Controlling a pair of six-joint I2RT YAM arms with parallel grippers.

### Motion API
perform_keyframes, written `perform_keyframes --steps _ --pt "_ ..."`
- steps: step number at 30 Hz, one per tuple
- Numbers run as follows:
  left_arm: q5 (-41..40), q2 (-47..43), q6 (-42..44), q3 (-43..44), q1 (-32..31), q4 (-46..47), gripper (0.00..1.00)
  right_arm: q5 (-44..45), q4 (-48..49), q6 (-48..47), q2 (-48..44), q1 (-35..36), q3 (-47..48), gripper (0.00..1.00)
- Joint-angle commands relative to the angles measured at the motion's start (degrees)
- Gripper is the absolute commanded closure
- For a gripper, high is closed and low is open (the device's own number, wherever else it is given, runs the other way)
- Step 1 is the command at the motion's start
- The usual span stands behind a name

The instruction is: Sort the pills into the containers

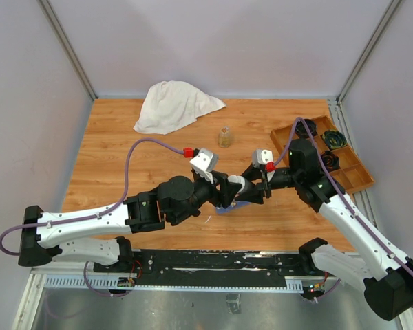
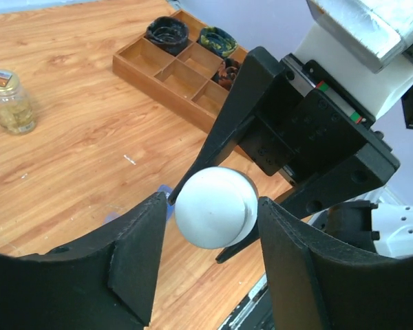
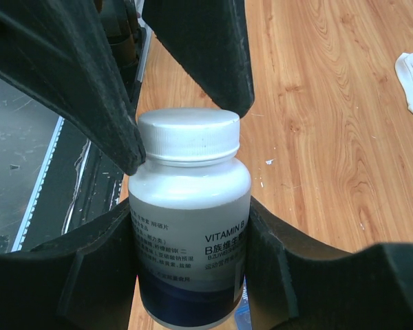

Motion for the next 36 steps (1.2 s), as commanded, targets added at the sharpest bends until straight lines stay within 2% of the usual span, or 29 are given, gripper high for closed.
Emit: perform_keyframes --steps 1,7,9,12,20,23,26,28,31,36 --pt "0.4 0.5 0.3 1.8 -0.6 -0.5 0.41 -0.5 1.7 0.0 -0.6 -0.7 0.9 0.98" --pt "2.0 0.4 0.2 1.3 -0.6 -1.0 0.56 -0.7 1.7 0.1 -0.5 -0.7 0.9 0.99" --pt "2.8 -0.1 1.1 0.7 -0.6 -0.4 0.67 -0.7 1.7 0.1 -0.6 -0.7 1.0 0.98" --pt "8.6 -2.1 6.1 -1.8 0.2 2.6 0.69 -0.9 1.7 0.1 -0.7 -0.7 1.0 0.98" --pt "43.0 -4.9 20.8 -8.4 10.4 10.5 0.57 -1.5 1.8 0.1 -1.0 -0.7 0.9 0.99" --pt "54.1 -3.6 26.2 -7.9 14.9 9.3 0.53 -1.7 1.9 0.2 -1.1 -0.7 0.9 0.99" --pt "63.2 -2.0 32.9 -6.1 19.3 6.3 0.46 -1.9 1.9 0.2 -1.1 -0.7 0.9 0.99" --pt "65.9 -1.0 35.5 -5.1 21.1 5.5 0.36 -1.9 1.9 0.2 -1.1 -0.7 0.9 0.99" --pt "66.4 1.0 36.0 -2.6 22.9 4.7 0.3 -1.9 1.9 0.2 -1.1 -0.7 0.9 0.99" --pt "60.6 0.2 33.4 -3.6 23.3 8.4 0.17 -1.8 1.9 0.2 -1.1 -0.7 0.9 0.99"
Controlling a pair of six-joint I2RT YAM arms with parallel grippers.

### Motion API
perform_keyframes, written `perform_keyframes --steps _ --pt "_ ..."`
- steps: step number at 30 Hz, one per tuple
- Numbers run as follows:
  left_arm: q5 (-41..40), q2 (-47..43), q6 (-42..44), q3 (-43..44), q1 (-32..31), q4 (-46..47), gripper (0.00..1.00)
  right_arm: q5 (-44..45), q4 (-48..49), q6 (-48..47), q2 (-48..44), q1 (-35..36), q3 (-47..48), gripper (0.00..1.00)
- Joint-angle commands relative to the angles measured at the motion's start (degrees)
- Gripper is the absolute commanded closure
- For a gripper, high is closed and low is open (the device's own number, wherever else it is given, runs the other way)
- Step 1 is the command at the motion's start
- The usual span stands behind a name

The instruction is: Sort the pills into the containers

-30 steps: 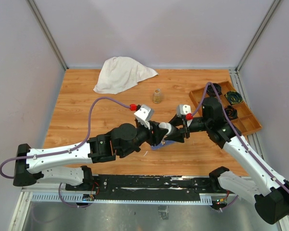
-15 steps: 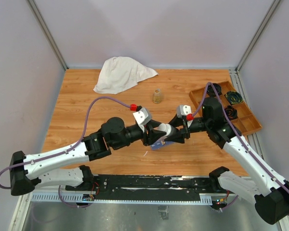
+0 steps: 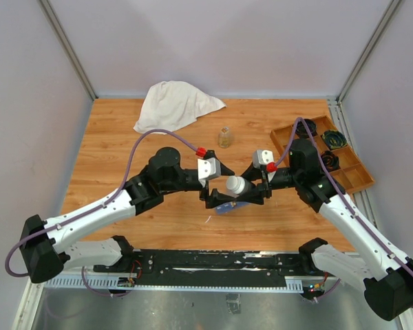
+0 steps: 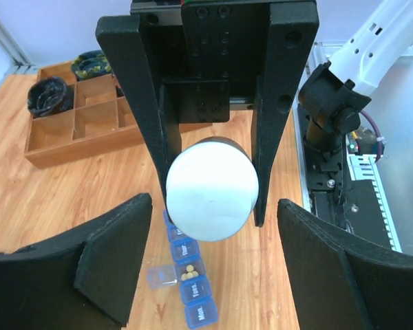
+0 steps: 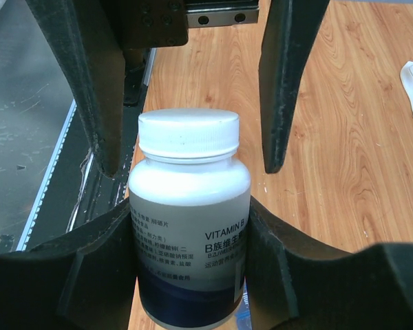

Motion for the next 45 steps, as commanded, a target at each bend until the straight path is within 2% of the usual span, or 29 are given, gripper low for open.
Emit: perform_keyframes --steps 1,3,6,9,15,16,18,20,24,27,33,38,45 --pt "-2.9 -2.7 -0.6 -0.6 0.5 5.0 0.12 -0.4 1.5 0.1 -1.0 -0.7 0.9 0.99" --pt "-6.3 -6.0 -2.7 -3.6 0.6 8.2 0.01 -0.3 1.5 0.0 -1.0 -0.7 0.9 0.99" --pt "-7.5 -11.2 -5.1 -7.2 0.7 9.5 0.01 -0.3 1.5 0.0 -1.0 -0.8 0.8 0.99" --pt "-9.5 -15.2 -11.2 -10.2 0.7 10.5 0.01 -0.3 1.5 0.0 -1.0 -0.8 0.8 0.99" --pt "-12.2 -21.4 -34.0 -17.3 0.7 22.7 0.02 0.0 1.6 -0.1 -0.7 -0.8 0.7 0.98" --pt "-13.1 -21.6 -39.1 -17.4 0.7 23.6 0.04 0.1 1.5 -0.2 -0.6 -0.8 0.7 0.98" --pt "-16.0 -21.7 -44.0 -16.8 0.1 23.5 0.1 0.2 1.5 -0.1 -0.4 -0.8 0.7 0.98" --pt "-23.4 -21.4 -43.8 -15.6 -3.4 21.0 0.13 0.3 1.6 -0.2 -0.4 -0.8 0.7 0.98" --pt "-45.6 -18.0 -37.7 -8.3 -14.0 8.6 0.13 0.4 1.5 -0.1 -0.4 -1.0 0.7 0.98" --pt "-53.9 -13.7 -36.2 -3.1 -17.8 1.8 0.13 0.4 1.6 -0.2 -0.5 -1.0 0.6 0.98" --pt "-59.9 -6.4 -35.5 3.5 -20.4 -4.2 0.14 0.4 1.5 -0.2 -0.7 -1.1 0.7 0.98" --pt "-60.1 -4.0 -34.9 5.8 -20.6 -6.0 0.18 0.3 1.5 -0.1 -0.8 -1.1 0.7 0.98" --pt "-56.8 -2.2 -34.9 7.0 -20.6 -7.2 0.37 0.2 1.5 -0.2 -0.7 -1.1 0.7 0.98"
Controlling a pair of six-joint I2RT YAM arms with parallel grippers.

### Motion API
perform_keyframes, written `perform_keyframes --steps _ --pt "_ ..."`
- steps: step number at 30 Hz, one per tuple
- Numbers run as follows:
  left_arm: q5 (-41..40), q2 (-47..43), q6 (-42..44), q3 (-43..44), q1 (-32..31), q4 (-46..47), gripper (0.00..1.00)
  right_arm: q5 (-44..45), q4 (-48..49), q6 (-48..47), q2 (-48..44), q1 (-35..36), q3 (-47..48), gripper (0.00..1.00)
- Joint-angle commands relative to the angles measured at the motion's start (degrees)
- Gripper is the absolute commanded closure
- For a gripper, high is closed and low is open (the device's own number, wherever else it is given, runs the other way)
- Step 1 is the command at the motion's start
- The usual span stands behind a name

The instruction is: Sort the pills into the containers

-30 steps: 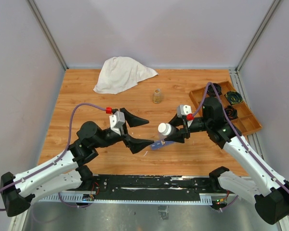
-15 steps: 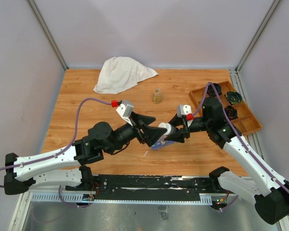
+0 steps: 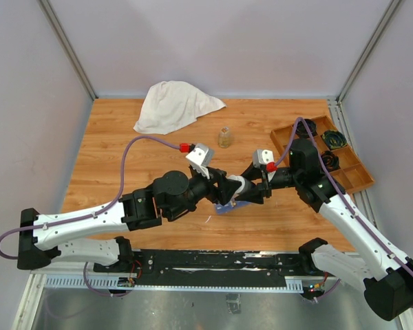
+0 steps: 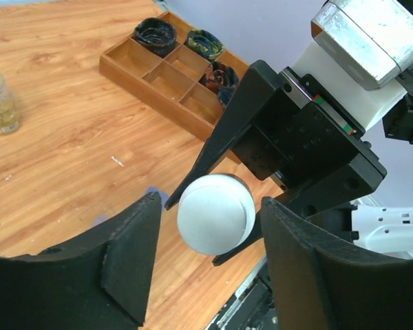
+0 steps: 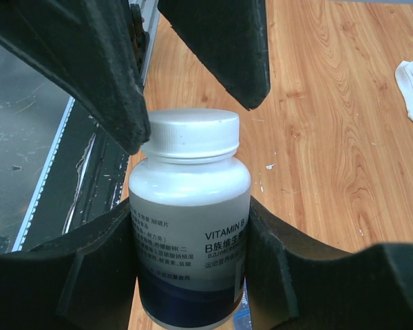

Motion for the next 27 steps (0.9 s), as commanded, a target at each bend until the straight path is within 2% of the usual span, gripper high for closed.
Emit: perform_keyframes --steps 1,4,10,15,19,23,27 --pt "0.6 1.2 0.5 2.6 -0.5 -1.0 0.39 -0.3 1.2 -0.1 -0.7 -1.1 0.7 0.98" --pt "1.7 2.1 0.6 3.0 -0.5 -1.7 0.43 -0.2 1.2 -0.1 -0.7 -1.1 0.7 0.98" --pt "4.1 2.7 0.7 3.0 -0.5 -2.2 0.6 -0.2 1.2 -0.1 -0.7 -1.1 0.7 0.98" --pt "9.4 1.7 2.2 0.2 -0.3 1.2 0.65 -0.4 1.2 -0.1 -0.7 -1.1 0.7 0.99" --pt "18.1 1.0 4.5 -2.5 2.3 5.0 0.67 -0.5 1.2 -0.1 -0.8 -1.1 0.7 0.98" --pt "33.3 0.7 6.8 -5.3 7.2 9.6 0.68 -0.5 1.2 -0.1 -0.9 -1.1 0.7 0.98" --pt "41.2 0.9 14.2 -6.0 8.3 11.3 0.68 -0.5 1.2 -0.1 -0.9 -1.1 0.7 0.98"
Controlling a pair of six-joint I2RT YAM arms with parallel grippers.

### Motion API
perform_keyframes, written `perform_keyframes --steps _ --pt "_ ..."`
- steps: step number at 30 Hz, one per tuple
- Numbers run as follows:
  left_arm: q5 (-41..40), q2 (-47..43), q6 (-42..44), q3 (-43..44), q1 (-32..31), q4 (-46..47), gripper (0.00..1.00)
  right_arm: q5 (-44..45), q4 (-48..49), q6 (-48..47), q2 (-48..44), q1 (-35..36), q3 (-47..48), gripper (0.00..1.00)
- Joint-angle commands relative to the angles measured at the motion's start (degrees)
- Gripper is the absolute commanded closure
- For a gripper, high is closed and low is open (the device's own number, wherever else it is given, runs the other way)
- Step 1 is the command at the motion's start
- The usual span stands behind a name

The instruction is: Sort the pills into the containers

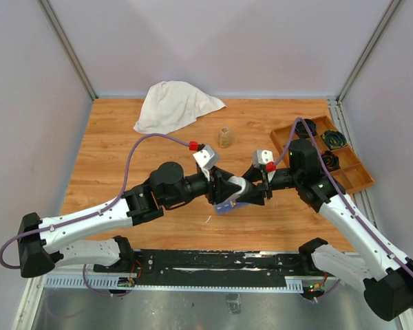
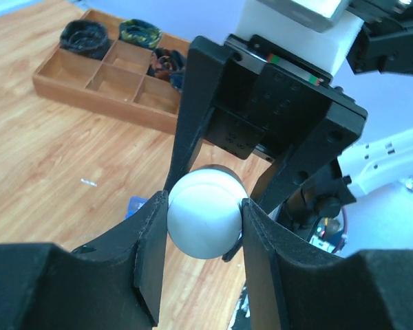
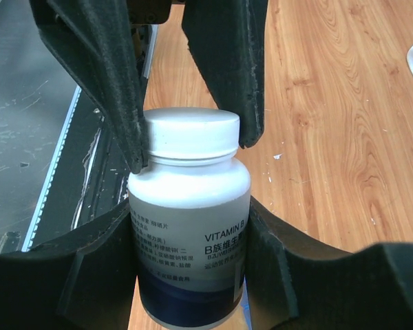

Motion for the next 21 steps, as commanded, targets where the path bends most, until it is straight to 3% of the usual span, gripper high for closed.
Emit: perform_keyframes --steps 1,7,14,21 --pt "17.8 0.3 10.1 -1.1 0.0 3.7 0.68 -0.9 2.9 -0.2 -0.8 -1.0 0.7 0.99" --pt "25.1 0.5 27.1 -0.7 0.8 -1.6 0.66 -0.9 3.0 -0.2 -0.8 -1.0 0.7 0.98" --pt "32.9 0.5 36.1 -1.5 5.0 -2.6 0.62 -0.9 3.0 -0.2 -0.8 -1.0 0.7 0.98" --pt "31.7 -0.3 33.7 -2.4 6.5 1.8 0.24 -0.9 2.9 -0.3 -0.9 -1.0 0.7 0.98"
